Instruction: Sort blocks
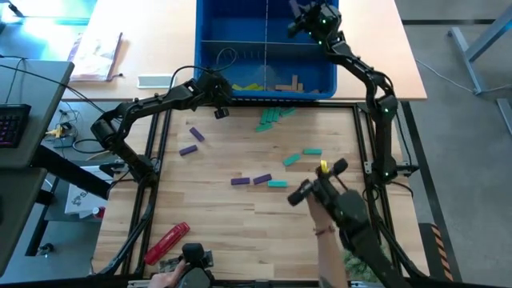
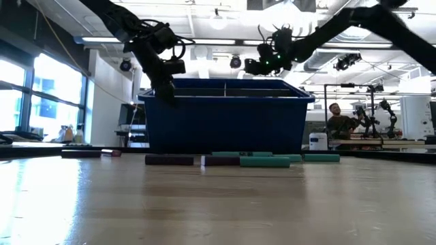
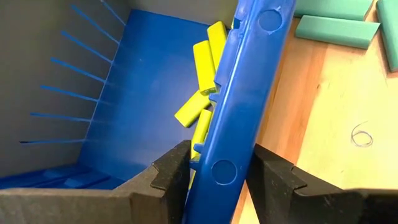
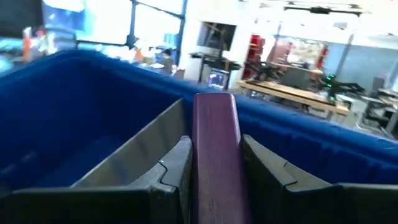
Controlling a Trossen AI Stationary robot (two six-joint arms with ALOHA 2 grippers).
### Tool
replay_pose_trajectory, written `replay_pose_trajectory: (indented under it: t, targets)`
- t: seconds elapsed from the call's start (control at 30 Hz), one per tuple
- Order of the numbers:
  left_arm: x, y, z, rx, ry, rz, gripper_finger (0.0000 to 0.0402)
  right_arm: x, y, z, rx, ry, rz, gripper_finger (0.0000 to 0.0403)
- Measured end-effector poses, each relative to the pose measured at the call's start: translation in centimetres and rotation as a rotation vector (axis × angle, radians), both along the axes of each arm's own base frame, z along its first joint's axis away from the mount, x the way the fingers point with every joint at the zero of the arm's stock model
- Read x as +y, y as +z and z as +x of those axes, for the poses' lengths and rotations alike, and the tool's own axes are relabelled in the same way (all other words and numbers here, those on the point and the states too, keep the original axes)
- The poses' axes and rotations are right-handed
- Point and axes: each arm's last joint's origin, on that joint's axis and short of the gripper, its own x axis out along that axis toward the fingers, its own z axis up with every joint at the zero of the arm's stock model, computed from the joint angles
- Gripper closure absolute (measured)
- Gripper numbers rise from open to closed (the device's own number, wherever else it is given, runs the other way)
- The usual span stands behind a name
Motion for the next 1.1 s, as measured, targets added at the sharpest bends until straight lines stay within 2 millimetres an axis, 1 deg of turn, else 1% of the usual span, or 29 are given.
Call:
replay_pose_trajectory:
  t: [0.07, 0.17, 0.23, 0.37, 0.5, 0.57, 0.63, 0.73, 0.87, 0.93, 1.0, 1.1]
  targets:
    - [0.0, 0.0, 0.0, 0.001, 0.002, 0.001, 0.0277, -1.0, -0.2, -0.1, -0.021, -0.016, 0.024, 0.0310]
    - [0.0, 0.0, 0.0, 0.002, 0.003, 0.002, 0.0277, -2.5, -1.8, -0.1, 0.012, -0.034, 0.085, 0.0301]
    - [0.0, 0.0, 0.0, 0.002, 0.003, 0.002, 0.0277, -2.9, -2.6, -0.1, 0.037, -0.058, 0.128, 0.0289]
    - [0.0, 0.0, 0.0, 0.002, 0.003, 0.002, 0.0277, -2.9, -2.5, -0.1, 0.058, -0.092, 0.158, 0.0254]
    - [0.0, 0.0, 0.0, 0.002, 0.003, 0.002, 0.0277, -2.7, -2.9, -0.1, 0.091, -0.093, 0.211, 0.0217]
    - [0.0, 0.0, 0.0, 0.002, 0.003, 0.002, 0.0277, -2.1, -2.2, 0.0, 0.104, -0.074, 0.224, 0.0202]
    - [0.0, 0.0, 0.0, 0.001, 0.003, 0.003, 0.0277, -0.6, -0.8, 0.6, 0.151, 0.014, 0.210, 0.0194]
    - [0.0, 0.0, 0.0, 0.002, 0.003, 0.003, 0.0277, 2.5, 1.0, 2.2, 0.263, 0.195, 0.198, 0.0191]
    - [0.0, 0.0, 0.0, 0.002, 0.003, 0.003, 0.0277, 8.3, 2.7, 5.0, 0.449, 0.422, 0.196, 0.0190]
    - [0.0, 0.0, 0.0, 0.002, 0.003, 0.003, 0.0277, 11.4, 3.6, 6.4, 0.507, 0.548, 0.171, 0.0190]
    - [0.0, 0.0, 0.0, 0.002, 0.003, 0.003, 0.0277, 14.2, 4.2, 8.0, 0.531, 0.653, 0.147, 0.0190]
    - [0.0, 0.0, 0.0, 0.001, 0.002, 0.002, 0.0277, 17.8, 5.2, 9.7, 0.518, 0.783, 0.125, 0.0190]
